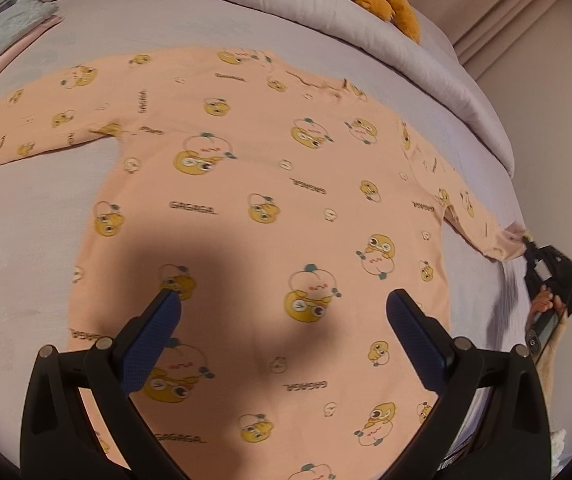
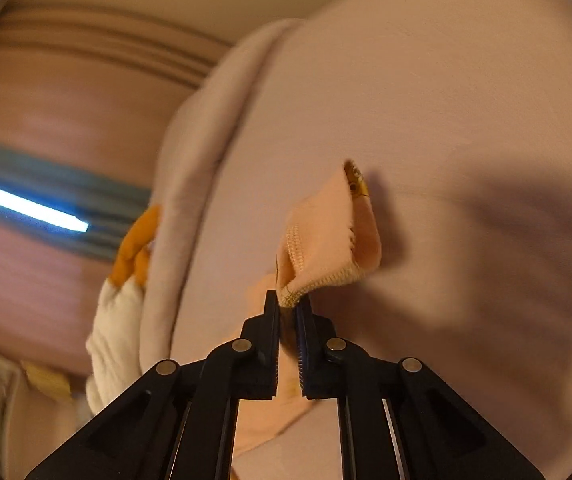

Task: Fold small clothes
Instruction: 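Grasp the sleeve cuff nearest the right gripper and lift it, then fold the held sleeve across the shirt body and release it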

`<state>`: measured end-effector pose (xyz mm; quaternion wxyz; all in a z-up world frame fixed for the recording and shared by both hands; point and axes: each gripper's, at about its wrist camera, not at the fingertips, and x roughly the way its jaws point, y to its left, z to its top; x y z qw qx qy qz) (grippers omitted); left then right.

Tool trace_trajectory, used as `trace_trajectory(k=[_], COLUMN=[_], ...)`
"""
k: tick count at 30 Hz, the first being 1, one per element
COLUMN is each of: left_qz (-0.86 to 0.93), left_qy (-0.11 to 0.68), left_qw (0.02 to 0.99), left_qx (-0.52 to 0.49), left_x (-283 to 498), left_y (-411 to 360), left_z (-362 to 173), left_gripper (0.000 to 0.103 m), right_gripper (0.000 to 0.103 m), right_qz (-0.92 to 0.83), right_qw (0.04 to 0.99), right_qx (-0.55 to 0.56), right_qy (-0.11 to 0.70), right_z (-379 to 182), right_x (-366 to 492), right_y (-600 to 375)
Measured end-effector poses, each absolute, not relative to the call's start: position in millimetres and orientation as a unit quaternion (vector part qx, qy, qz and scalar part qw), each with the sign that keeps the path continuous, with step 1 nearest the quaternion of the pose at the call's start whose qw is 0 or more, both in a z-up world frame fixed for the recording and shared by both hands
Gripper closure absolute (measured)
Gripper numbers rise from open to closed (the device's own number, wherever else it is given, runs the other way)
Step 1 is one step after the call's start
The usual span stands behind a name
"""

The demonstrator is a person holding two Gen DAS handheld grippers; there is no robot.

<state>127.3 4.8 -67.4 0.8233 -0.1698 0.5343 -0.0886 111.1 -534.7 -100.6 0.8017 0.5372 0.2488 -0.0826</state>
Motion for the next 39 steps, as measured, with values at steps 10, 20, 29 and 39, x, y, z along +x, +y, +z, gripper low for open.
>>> trace_trajectory(k=[10, 20, 29, 39], left_qz=[-0.083, -0.039, 0.006, 0.021], left_qy=[0.512, 0.493, 0.494, 0.49], left_qw=[0.828, 0.83, 0.82, 0.816], left_qx=[-0.212, -0.256, -0.288, -0.308], left_x=[108, 85, 67, 65], left_y=[51, 118, 172, 198], left_z=[-61, -62, -79, -84], left_gripper=[0.0, 0.0, 0.0, 0.0], right_gripper=[0.093, 0.093, 0.093, 0.059], right_qz=[0.015, 0.129, 0.14, 0.26], right_qw=[0.904, 0.935, 0.911, 0.856], right_qx=[0.323, 0.125, -0.096, -0.186], right_qy=[0.279, 0.305, 0.377, 0.406], right_z=[12, 40, -38, -45], right_x=[151, 199, 214, 194], right_y=[-400, -189, -35, -16])
